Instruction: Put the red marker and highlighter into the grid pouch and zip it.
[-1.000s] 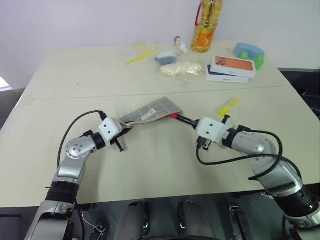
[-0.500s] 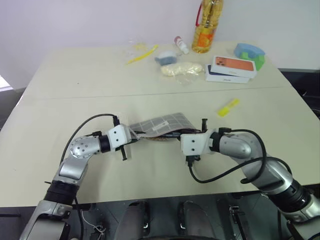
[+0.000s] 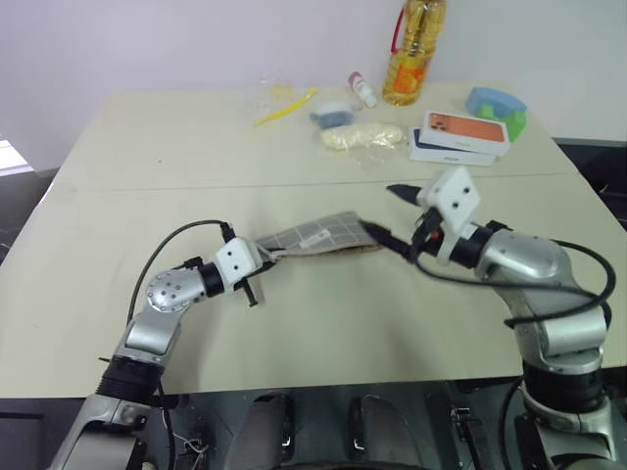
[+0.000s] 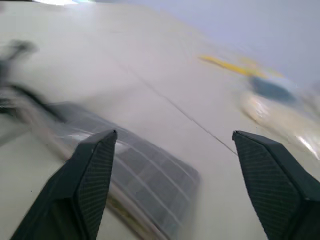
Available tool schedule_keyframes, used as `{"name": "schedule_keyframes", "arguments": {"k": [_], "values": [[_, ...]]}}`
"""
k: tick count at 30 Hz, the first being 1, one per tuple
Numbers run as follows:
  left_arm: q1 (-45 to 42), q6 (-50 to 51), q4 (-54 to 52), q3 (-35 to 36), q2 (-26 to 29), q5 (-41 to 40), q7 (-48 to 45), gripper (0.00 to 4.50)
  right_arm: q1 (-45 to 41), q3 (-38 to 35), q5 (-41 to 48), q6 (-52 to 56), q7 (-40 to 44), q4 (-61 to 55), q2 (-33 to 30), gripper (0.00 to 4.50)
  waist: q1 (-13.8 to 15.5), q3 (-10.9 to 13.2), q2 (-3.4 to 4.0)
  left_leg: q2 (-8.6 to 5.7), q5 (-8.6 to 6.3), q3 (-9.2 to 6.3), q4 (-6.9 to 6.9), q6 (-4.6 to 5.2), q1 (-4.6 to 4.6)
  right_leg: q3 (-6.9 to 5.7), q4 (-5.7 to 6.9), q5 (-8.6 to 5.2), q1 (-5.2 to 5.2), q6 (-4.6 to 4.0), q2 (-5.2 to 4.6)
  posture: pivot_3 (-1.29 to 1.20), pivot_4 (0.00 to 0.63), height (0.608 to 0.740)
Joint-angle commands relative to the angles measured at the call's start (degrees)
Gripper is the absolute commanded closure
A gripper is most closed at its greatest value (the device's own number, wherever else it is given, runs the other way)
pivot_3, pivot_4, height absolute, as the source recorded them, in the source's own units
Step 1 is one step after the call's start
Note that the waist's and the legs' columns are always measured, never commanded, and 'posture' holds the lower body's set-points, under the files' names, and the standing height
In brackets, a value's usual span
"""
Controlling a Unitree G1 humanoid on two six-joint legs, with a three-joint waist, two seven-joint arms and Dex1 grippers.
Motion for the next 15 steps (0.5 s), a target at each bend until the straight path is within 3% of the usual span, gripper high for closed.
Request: {"name": "schedule_keyframes", "arguments": {"k": [1,3,8,15], "values": [[-1.57,1.1,1.48,2.11,-1.1,0.77,4.43,4.5,-4.45,-7.23,-3.78,6.99,-14.77,9.55,3.72,0.03,-0.06,0.0,0.01,0.0,0.01,0.0,0.0,-0.01,0.0,0.0,0.01,0.0,-0.01,0.0,0.0,0.0,0.15,0.74],[-2.31,1.64,2.55,2.52,-1.91,0.81,6.38,4.5,-6.55,-8.96,-7.25,7.05,-22.78,14.91,5.36,0.03,-0.04,-0.01,0.02,-0.01,0.03,0.04,0.0,-0.05,-0.01,0.01,0.05,0.0,-0.05,0.0,0.0,0.0,0.15,0.74],[-3.08,2.03,2.92,1.99,-3.14,1.37,8.2,4.5,-11.59,-12.94,-8.8,6.5,-32.84,27.73,7.5,0.03,-0.28,-0.01,0.04,-0.01,0.21,0.09,-0.1,-0.34,-0.03,0.02,0.06,0.0,-0.15,0.0,0.01,0.0,0.15,0.74],[-3.09,2.31,2.24,1.24,-4.18,1.42,8.26,4.5,-21.13,-14.58,-6.26,2.08,-35.62,43.8,8.22,0.03,-1.01,-0.01,0.05,0.01,0.07,0.14,-0.11,-0.08,-0.02,0.06,0.08,0.0,-0.16,0.0,0.03,0.0,0.15,0.74]]}}
